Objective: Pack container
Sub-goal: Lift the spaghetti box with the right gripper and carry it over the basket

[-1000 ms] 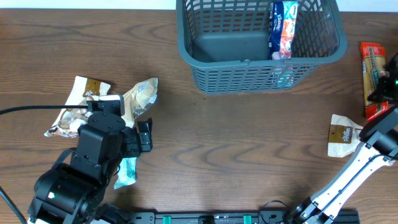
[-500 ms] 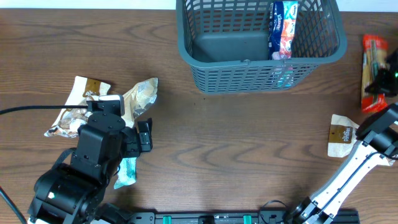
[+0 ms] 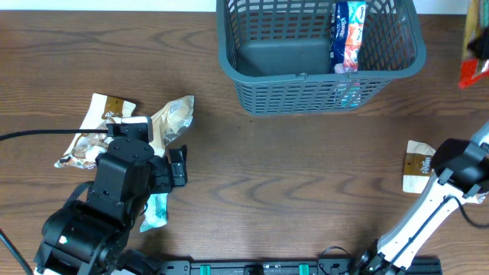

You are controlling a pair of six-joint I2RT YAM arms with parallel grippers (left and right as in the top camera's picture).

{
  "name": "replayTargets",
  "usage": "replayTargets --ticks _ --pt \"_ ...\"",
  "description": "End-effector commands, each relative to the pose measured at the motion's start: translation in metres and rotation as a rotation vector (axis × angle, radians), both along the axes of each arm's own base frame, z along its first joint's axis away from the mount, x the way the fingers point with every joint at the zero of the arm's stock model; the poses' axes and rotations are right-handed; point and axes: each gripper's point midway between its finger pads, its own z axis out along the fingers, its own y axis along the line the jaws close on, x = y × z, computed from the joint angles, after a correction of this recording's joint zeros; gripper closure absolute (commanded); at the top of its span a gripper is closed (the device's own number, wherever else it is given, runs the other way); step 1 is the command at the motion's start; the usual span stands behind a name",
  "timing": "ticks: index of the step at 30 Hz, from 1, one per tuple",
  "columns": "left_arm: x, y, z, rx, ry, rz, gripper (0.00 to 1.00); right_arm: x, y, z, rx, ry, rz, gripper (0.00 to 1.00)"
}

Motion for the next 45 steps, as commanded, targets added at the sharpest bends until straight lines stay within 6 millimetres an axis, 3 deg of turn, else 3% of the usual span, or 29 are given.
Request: replayTargets --ticks 1,3,6,22,26,32,40,45 --pt "0.001 0.003 0.007 0.006 -0.017 0.008 0.01 -0.01 0.044 0.102 -0.076 -0.246 0.086 0.98" --pt "0.001 0.003 0.007 0.006 -0.017 0.008 0.01 -0.012 0.058 0.126 -0.095 -0.303 0.102 0.98" --pt "0.001 0.003 0.007 0.006 -0.017 0.008 0.01 -0.013 0.081 0.145 -0.098 -0.35 0.13 0.99" --pt "0.001 0.003 0.007 0.006 -0.017 0.008 0.01 0.019 0.216 0.15 -0.017 -0.388 0.356 0.98" --pt "0.001 0.003 0.007 0.006 -0.017 0.008 0.02 0.025 0.238 0.136 0.001 -0.349 0.371 0.98" --pt "0.001 0.003 0.007 0.006 -0.017 0.008 0.01 0.035 0.256 0.097 -0.004 -0.234 0.37 0.98" --pt "0.001 0.003 0.007 0.006 -0.017 0.008 0.01 0.045 0.261 0.042 0.014 -0.085 0.372 0.98" --pt "0.001 0.003 0.007 0.006 -0.017 0.008 0.01 0.049 0.251 0.014 -0.013 -0.001 0.328 0.99"
